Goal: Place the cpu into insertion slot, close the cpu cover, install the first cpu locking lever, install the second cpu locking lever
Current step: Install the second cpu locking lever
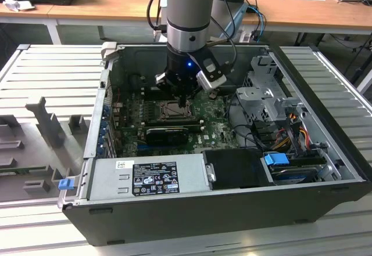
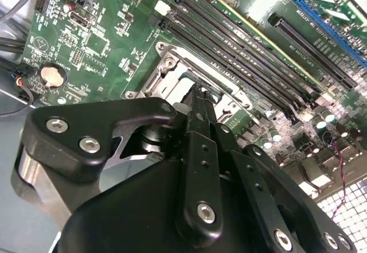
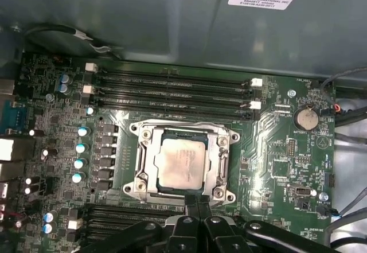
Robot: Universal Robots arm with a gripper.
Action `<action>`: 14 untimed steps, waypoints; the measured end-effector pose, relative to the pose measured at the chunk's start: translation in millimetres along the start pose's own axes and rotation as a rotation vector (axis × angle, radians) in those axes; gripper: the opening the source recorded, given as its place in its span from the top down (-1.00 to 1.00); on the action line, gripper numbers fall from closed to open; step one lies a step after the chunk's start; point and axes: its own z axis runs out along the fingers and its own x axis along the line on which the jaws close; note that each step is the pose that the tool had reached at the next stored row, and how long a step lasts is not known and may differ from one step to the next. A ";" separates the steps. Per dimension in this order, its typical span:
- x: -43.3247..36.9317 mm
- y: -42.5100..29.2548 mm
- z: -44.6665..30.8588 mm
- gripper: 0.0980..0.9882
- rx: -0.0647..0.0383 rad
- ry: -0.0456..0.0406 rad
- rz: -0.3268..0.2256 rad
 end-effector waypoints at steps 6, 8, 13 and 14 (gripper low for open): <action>1.0 -4.7 0.8 0.98 0.000 -0.0001 0.000; 1.0 -5.0 1.0 0.98 0.000 0.0001 0.000; 1.3 -6.6 1.5 0.98 0.000 0.0001 0.000; 1.3 -6.8 1.6 0.98 0.000 0.0001 0.000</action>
